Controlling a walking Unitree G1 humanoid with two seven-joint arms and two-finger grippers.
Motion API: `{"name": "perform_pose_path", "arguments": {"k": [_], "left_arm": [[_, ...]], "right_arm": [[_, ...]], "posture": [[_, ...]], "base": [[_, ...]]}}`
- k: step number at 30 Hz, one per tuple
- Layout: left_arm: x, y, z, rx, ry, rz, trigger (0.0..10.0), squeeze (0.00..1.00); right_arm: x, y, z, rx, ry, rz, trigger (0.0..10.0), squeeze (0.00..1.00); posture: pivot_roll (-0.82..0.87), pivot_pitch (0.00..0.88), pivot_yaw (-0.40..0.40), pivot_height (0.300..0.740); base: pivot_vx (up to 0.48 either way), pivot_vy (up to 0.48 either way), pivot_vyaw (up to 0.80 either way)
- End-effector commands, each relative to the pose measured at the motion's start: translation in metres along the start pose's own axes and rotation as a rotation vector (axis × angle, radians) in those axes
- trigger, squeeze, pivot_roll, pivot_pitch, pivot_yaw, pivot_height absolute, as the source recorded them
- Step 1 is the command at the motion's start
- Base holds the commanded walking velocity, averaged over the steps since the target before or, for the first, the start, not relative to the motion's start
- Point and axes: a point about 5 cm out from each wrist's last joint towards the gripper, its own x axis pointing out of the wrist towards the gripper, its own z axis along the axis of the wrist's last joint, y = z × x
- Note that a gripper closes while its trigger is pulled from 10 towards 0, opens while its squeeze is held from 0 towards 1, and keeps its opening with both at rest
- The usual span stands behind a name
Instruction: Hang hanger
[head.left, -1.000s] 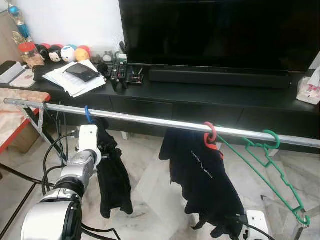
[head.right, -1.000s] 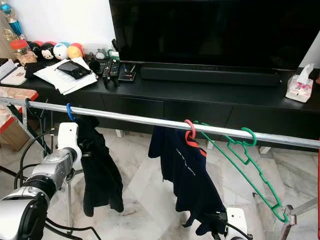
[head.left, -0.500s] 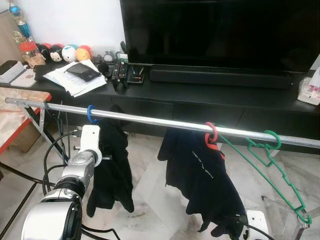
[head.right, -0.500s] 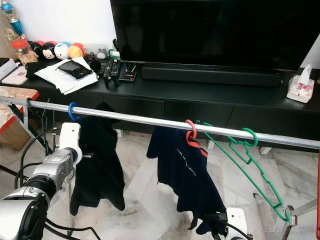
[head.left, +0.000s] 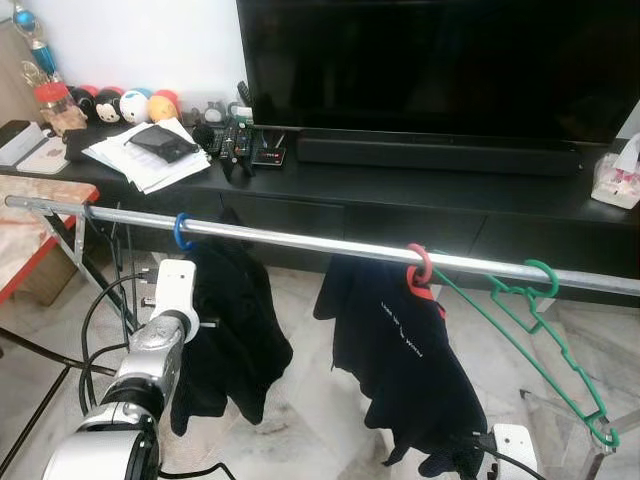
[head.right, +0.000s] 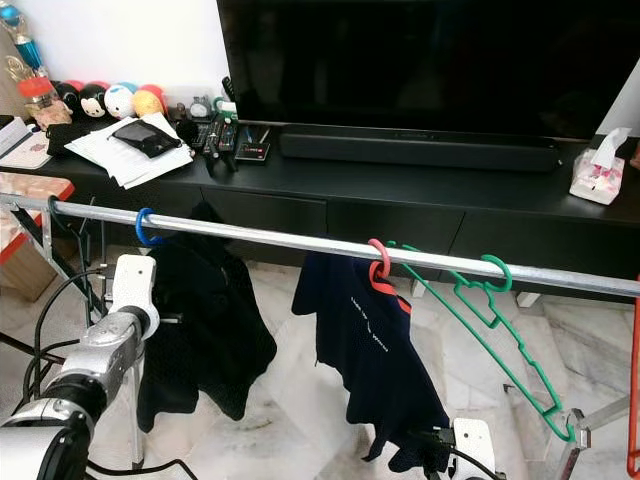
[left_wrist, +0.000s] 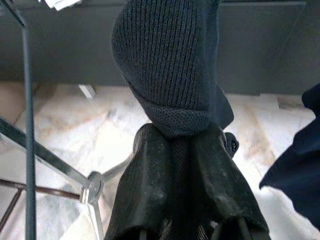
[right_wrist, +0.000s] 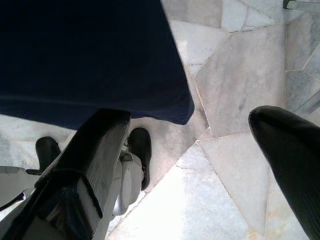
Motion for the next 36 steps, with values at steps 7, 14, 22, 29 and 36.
{"name": "perform_pose_path", "arguments": {"k": [7,14,22,29,36], "left_arm": [[-0.013,0.004,0.009,0.044,-0.192,-0.005,10.0,0.00],[-0.026,0.001,0.001,0.028,-0.234,-0.020,10.0,0.00],[-0.045,0.002,-0.023,0.020,-0.196,-0.027,10.0,0.00],[-0.051,-0.001,-0.024,0.012,-0.206,-0.014,10.0,0.00],[-0.051,-0.003,-0.022,0.007,-0.210,-0.014,10.0,0.00]], "right_arm": [[-0.001,0.000,-0.005,-0.004,0.002,-0.011,10.0,0.00],[-0.001,0.000,-0.007,-0.005,0.002,-0.016,10.0,0.00],[-0.002,0.000,-0.010,0.000,0.005,-0.028,10.0,0.00],[-0.002,0.000,-0.012,0.008,0.004,-0.035,10.0,0.00],[-0.002,0.001,-0.013,0.019,0.003,-0.038,10.0,0.00]], "posture": [[-0.10,0.000,0.029,0.740],[-0.11,0.000,0.035,0.740],[-0.10,0.000,0.037,0.740],[-0.10,0.000,0.039,0.740],[-0.11,0.000,0.046,0.740]], "base": [[0.000,0.000,0.00],[0.000,0.000,0.00],[0.000,0.000,0.00],[0.000,0.000,0.00],[0.000,0.000,0.00]]}}
